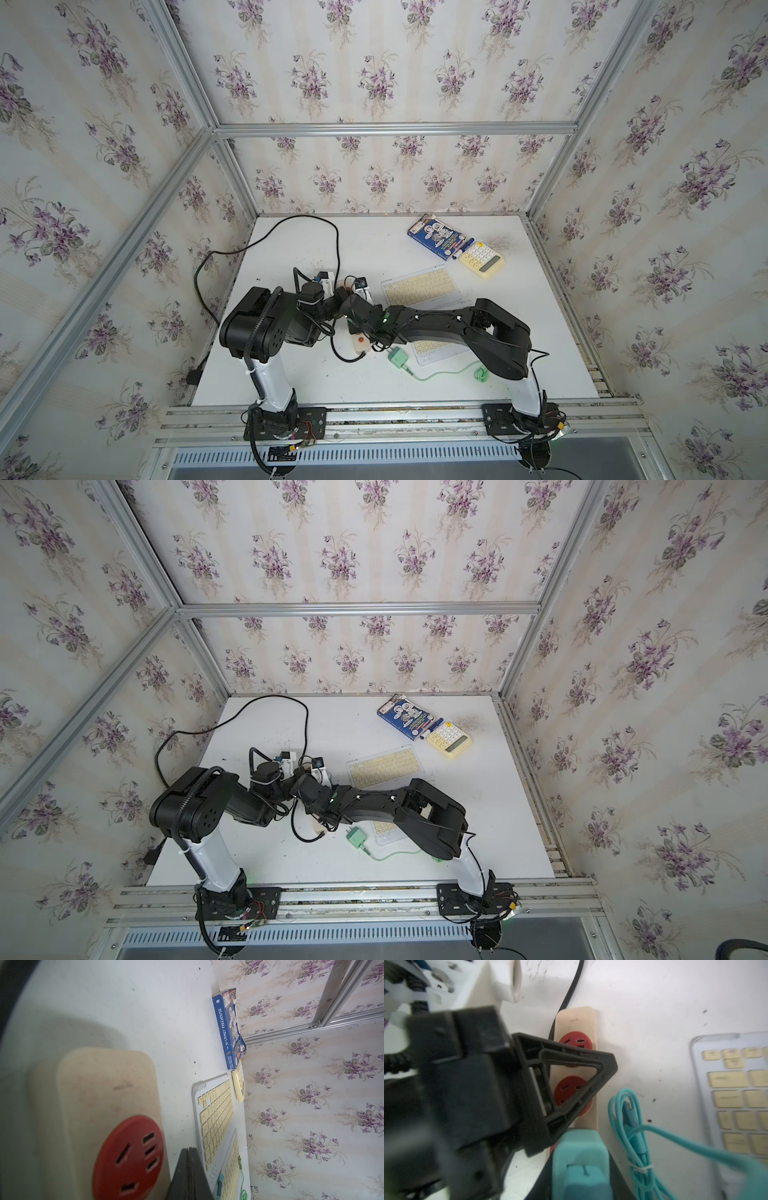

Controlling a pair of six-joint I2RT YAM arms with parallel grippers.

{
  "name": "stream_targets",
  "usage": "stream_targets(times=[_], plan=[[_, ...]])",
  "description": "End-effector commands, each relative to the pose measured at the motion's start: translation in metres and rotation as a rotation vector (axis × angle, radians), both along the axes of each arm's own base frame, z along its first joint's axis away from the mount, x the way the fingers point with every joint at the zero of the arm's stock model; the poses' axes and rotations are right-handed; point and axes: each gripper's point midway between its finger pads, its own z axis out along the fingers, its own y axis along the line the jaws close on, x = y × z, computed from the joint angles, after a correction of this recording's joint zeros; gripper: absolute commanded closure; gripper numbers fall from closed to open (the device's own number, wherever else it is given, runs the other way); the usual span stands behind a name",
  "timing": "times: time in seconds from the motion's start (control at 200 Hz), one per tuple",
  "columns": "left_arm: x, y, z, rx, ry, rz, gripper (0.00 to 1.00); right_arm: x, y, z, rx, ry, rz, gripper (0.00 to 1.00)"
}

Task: Unplug the wireless keyboard
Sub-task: Remove the plug from the socket.

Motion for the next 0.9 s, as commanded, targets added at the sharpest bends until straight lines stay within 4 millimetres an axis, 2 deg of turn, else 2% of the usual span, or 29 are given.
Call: stream_targets(times=[0.0,0.085,0.185,0.25,0.475,0.594,0.894], plan=[[-0.052,0.012,-0.071,0.113,0.333,-0.009,1.0,0.014,0.009,0.027,-0.015,-0.138,-0.008,1.0],[-0.051,0.012,-0.07,0.11,0.333,-0.008,1.0,0.011,0.012,0.025,0.042,-0.132,0.02,1.0],[-0.052,0.012,-0.071,0.11,0.336,-0.008,1.0,0.008,0.015,0.029,0.189,-0.082,0.035,1.0],[-0.051,0.011,-0.07,0.107,0.338,-0.011,1.0,0.008,0.013,0.033,0.217,-0.068,0.026,1.0],[-0.045,0.012,-0.059,0.095,0.324,-0.017,1.0,0.013,-0.024,0.043,0.218,-0.108,-0.082,1.0],[-0.037,0.017,-0.037,0.13,0.283,-0.004,1.0,0.014,-0.036,0.037,0.206,-0.093,-0.117,1.0],[-0.032,0.038,0.039,0.255,0.156,0.06,1.0,0.028,-0.051,-0.011,0.315,0.039,-0.217,1.0]])
